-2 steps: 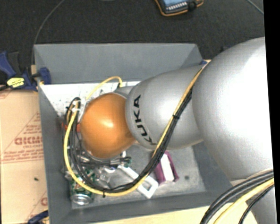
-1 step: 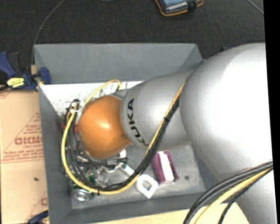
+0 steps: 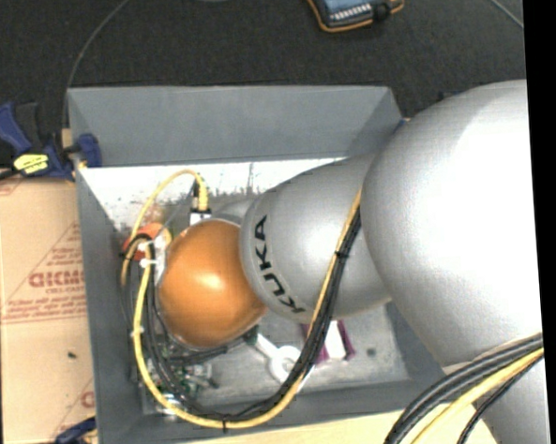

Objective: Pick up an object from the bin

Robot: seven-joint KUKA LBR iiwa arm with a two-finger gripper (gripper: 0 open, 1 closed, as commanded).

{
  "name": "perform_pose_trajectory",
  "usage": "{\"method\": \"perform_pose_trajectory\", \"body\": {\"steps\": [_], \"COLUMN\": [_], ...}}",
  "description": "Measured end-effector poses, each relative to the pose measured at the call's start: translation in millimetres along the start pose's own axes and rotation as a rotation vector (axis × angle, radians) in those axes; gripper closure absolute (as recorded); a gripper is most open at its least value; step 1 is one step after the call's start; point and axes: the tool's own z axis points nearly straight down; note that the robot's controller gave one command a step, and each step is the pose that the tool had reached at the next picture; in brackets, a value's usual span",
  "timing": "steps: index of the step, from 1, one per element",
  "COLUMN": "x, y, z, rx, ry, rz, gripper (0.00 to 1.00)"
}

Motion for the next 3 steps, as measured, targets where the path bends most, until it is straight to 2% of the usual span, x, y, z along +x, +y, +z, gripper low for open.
{"method": "perform_pose_trajectory", "body": {"steps": [3], "x": [0.3], "y": [0], "z": [-18], "rx": [-0.002], "ry": [0.000], "rz": [0.008], "gripper": [1.00]}}
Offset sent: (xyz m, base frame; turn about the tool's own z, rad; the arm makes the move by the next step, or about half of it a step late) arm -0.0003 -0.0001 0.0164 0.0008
